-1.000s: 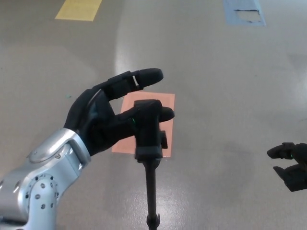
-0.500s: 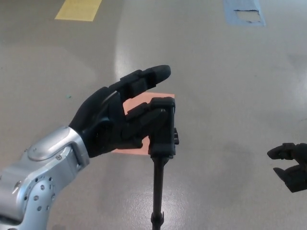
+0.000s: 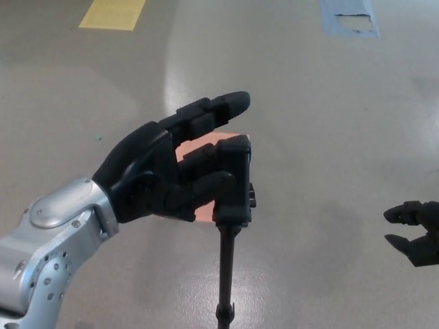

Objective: The robot uses its left hand to grab the top of a phone stand kept on the floor and rotates it anti-clockwise

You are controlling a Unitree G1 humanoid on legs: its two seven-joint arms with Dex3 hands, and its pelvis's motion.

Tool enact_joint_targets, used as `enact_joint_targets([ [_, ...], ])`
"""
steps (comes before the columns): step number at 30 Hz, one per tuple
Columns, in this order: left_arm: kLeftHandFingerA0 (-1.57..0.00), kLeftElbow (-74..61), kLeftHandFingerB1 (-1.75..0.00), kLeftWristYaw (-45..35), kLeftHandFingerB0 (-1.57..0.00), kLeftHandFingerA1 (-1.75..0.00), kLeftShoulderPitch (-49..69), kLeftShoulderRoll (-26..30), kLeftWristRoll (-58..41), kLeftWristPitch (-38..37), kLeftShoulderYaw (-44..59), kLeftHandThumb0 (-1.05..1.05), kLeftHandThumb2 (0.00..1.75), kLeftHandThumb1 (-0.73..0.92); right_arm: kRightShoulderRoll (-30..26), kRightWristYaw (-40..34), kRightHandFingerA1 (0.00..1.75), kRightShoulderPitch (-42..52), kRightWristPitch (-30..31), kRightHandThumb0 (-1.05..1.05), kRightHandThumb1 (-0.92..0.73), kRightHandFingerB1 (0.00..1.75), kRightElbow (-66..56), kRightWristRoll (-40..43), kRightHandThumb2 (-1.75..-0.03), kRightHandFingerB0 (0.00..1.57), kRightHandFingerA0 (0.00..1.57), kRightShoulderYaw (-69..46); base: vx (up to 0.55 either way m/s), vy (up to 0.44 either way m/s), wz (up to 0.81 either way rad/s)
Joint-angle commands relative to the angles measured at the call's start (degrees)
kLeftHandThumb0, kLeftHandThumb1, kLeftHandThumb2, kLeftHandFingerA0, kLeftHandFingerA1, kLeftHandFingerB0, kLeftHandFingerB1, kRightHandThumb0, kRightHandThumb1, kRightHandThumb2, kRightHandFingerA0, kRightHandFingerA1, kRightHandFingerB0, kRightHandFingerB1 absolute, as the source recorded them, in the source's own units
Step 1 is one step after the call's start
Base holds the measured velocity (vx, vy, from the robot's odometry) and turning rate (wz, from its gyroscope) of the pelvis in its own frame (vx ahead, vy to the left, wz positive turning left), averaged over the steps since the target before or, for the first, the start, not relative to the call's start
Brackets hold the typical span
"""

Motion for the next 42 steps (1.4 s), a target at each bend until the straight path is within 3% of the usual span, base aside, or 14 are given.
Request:
enact_joint_targets([
  [1,0.00,1.9,-0.03,-1.9,0.00,0.00,-0.3,1.1,2.0,-5.4,1.3,-0.77,0.78,0.46,-1.0,0.4,0.33,-0.2,0.2,-0.59,-0.88,0.26,0.5,-0.8,-0.66,0.07,0.25,0.5,0.00,0.000,0.00],
  [9,0.00,2.8,-0.06,-2.2,0.00,0.00,0.2,0.7,2.9,-7.1,1.4,-0.74,0.77,0.45,-1.0,0.4,0.34,0.1,-0.2,-0.61,-0.85,0.23,0.8,-1.1,-0.67,0.12,0.24,0.9,0.00,0.000,0.00],
  [10,0.00,2.9,-0.06,-2.0,0.00,0.00,0.2,0.7,3.2,-7.2,1.5,-0.74,0.77,0.45,-1.1,0.4,0.45,0.1,-0.4,-0.67,-0.72,0.36,0.8,-1.3,-0.94,0.08,0.18,1.1,0.00,0.000,0.00],
  [12,0.00,2.8,-0.06,-1.9,0.00,0.00,0.1,0.8,3.4,-7.3,1.6,-0.76,0.79,0.46,-1.1,0.4,0.45,0.0,-0.5,-0.67,-0.72,0.37,0.8,-1.4,-0.95,0.06,0.18,1.3,0.00,0.000,0.00],
  [24,0.00,7.4,-0.01,-4.0,0.00,0.00,-0.2,1.5,1.7,-7.4,5.8,-0.80,0.80,0.48,-1.2,0.9,0.44,-0.5,-0.9,-0.64,-0.75,0.39,0.7,-2.1,-0.93,0.13,0.20,2.0,0.00,0.000,0.00],
  [25,0.00,8.4,-0.01,-4.3,0.00,0.00,0.0,1.5,1.6,-7.7,6.4,-0.81,0.81,0.49,-1.2,1.1,0.33,-0.6,-0.8,-0.59,-0.88,0.27,0.7,-2.0,-0.66,0.18,0.28,2.0,0.00,0.000,0.00],
  [29,0.00,13.6,-0.08,-5.0,0.00,-0.06,0.7,2.4,1.7,-9.5,9.7,-0.80,0.85,0.46,-1.1,1.2,0.33,-0.1,-0.7,-0.58,-0.89,0.27,0.6,-2.1,-0.66,0.19,0.27,2.0,0.00,0.000,0.00],
  [30,0.00,14.7,-0.11,-5.1,0.00,-0.06,0.5,2.8,1.2,-9.5,11.0,-0.75,0.57,0.52,-1.1,1.2,0.32,0.0,-0.7,-0.58,-0.89,0.27,0.7,-2.0,-0.66,0.19,0.27,2.0,0.00,0.000,0.00],
  [33,0.00,17.1,-0.11,-5.4,0.00,-0.07,-0.3,3.6,0.3,-9.6,13.6,-0.75,0.56,0.52,-0.9,1.1,0.33,0.3,-0.3,-0.59,-0.88,0.28,0.8,-1.7,-0.66,0.20,0.28,1.6,0.00,0.000,0.00],
  [34,0.00,19.6,-0.13,-5.1,0.00,-0.07,-1.0,4.0,-0.5,-9.8,16.0,-0.72,0.72,0.41,-0.9,1.0,0.34,0.7,-0.5,-0.59,-0.89,0.28,0.8,-1.8,-0.67,0.19,0.28,1.8,0.00,0.000,0.00],
  [36,0.00,21.8,-0.16,-5.1,0.00,-0.09,-1.4,4.2,-0.5,-10.5,17.5,-0.71,0.80,0.43,-0.9,0.8,0.34,1.3,-0.7,-0.60,-0.88,0.28,0.8,-2.0,-0.66,0.19,0.29,1.9,0.00,0.000,0.00],
  [42,-0.02,35.3,-0.23,-1.6,-0.01,-0.23,-0.8,4.5,5.3,-17.7,19.3,-0.66,0.82,0.44,-0.7,0.9,0.33,4.6,-0.7,-0.59,-0.87,0.28,0.7,-1.1,-0.66,0.20,0.27,1.1,0.00,0.000,0.00],
])
